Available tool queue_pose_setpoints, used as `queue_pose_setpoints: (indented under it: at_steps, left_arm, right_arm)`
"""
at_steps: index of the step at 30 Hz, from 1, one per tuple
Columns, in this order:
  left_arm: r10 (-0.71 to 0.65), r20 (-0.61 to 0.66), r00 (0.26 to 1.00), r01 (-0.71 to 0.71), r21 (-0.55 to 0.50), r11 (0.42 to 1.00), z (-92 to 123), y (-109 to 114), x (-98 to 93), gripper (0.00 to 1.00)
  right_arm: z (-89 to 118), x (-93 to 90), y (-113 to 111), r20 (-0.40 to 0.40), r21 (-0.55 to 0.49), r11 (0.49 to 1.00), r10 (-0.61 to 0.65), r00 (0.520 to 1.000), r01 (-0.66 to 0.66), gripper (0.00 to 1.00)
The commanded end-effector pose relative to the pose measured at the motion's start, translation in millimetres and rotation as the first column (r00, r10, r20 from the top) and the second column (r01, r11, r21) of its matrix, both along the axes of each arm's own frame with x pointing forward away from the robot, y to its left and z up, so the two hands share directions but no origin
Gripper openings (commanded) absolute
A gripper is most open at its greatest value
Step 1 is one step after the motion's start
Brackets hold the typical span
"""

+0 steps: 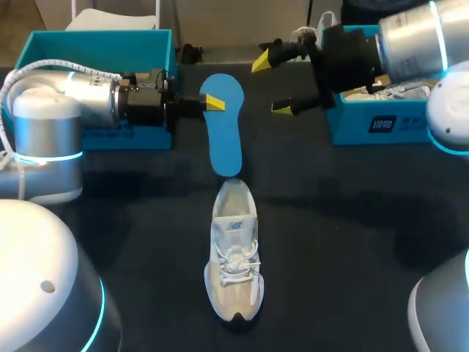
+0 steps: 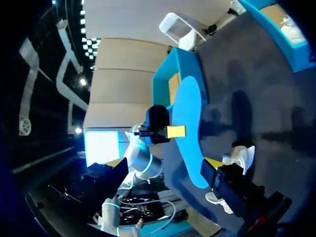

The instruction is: Take the shoe out of the shoebox, open the shoe tongue, remove and reinsert the insole, then place the shoe into the shoebox

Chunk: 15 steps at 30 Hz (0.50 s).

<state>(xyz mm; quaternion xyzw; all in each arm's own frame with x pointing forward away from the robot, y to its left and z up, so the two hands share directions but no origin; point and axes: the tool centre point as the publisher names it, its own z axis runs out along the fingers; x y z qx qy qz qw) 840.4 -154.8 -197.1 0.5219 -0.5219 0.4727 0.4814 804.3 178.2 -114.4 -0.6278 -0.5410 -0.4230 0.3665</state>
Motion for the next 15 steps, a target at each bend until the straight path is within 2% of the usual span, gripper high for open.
queue_pose_setpoints:
  at_steps: [1,7,15]
  left_arm:
    - [0.0,-0.001,1.0,0.0,0.004,1.0,1,1,-0.5,0.0]
    - [0.0,-0.001,1.0,0.0,0.004,1.0,1,1,-0.5,0.0]
    - [0.063,0.276,0.959,-0.05,-0.055,0.997,26,18,1.6,0.0]
  right_arm:
    - [-8,-1.2,1,0.04,0.265,0.964,-0.013,0.999,0.001,1.0]
    - [-14,-1.2,1,0.03,0.298,0.955,-0.016,0.999,0.006,1.0]
    - [-17,-2.5,0,0.027,0.311,0.95,-0.021,0.999,0.011,1.0]
